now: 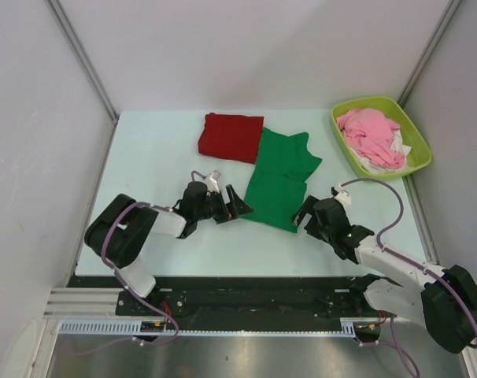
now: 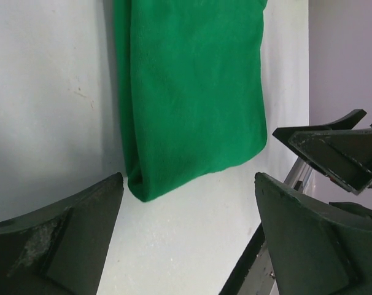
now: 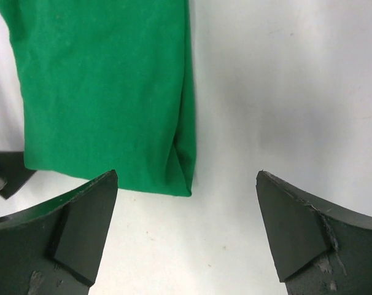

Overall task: Fold and stack the t-shirts
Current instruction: Fold the tshirt

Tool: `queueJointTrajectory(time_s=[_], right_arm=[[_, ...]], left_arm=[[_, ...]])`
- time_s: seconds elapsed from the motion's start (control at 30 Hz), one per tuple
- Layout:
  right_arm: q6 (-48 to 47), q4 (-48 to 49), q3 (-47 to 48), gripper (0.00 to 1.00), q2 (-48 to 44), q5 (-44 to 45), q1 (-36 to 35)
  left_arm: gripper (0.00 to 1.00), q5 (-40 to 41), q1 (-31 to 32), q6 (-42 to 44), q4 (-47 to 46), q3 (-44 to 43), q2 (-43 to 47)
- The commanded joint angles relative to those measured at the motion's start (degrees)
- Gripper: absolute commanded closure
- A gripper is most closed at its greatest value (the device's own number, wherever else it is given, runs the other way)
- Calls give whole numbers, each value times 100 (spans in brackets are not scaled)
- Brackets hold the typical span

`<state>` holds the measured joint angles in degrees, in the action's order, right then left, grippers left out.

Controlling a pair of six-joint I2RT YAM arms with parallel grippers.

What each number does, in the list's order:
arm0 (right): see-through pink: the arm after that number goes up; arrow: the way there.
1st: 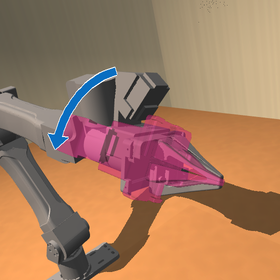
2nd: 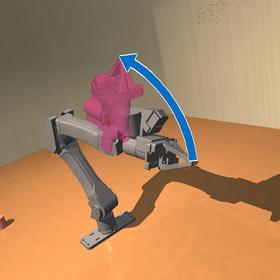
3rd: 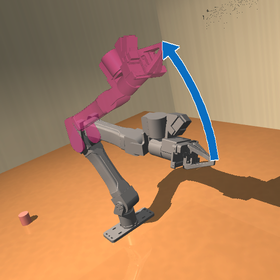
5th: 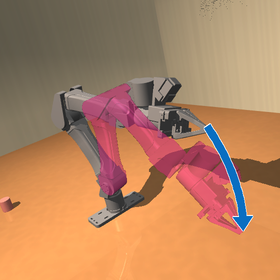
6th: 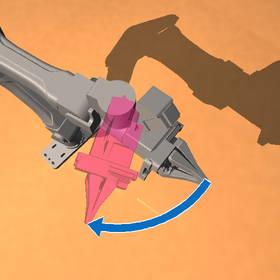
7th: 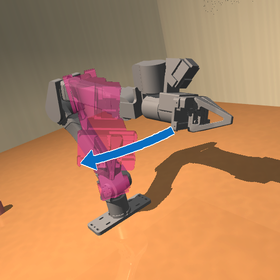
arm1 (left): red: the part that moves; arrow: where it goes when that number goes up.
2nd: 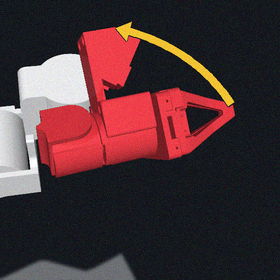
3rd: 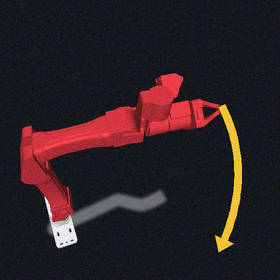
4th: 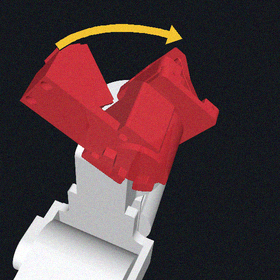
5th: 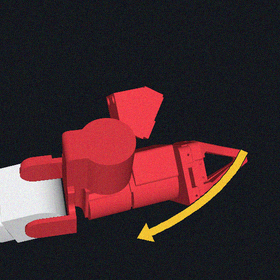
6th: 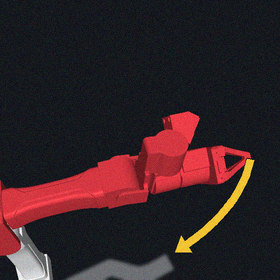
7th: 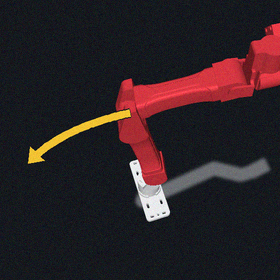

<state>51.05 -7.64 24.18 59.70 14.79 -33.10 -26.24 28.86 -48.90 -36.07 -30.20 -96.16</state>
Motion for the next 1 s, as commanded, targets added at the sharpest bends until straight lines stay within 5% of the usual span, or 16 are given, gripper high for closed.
queueJointTrajectory(time_s=[0.0,0.17,0.27,0.3,0.63,0.97], right_arm=[[204,201,-19,0,-99,41,-161],[274,245,-37,0,32,60,-223],[336,333,-45,0,147,51,-249],[353,368,-54,0,182,42,-267],[1196,1650,-415,14,946,-142,-337],[1513,1863,-555,63,1246,-231,-434]], left_arm=[[7,207,-3,127,400,66,-438],[37,40,-3,118,189,40,-772],[71,-30,-3,83,-22,66,-895],[100,-22,-3,74,-40,58,-922],[100,-101,14,48,-216,137,-869],[100,-180,76,-84,-409,286,-755]])
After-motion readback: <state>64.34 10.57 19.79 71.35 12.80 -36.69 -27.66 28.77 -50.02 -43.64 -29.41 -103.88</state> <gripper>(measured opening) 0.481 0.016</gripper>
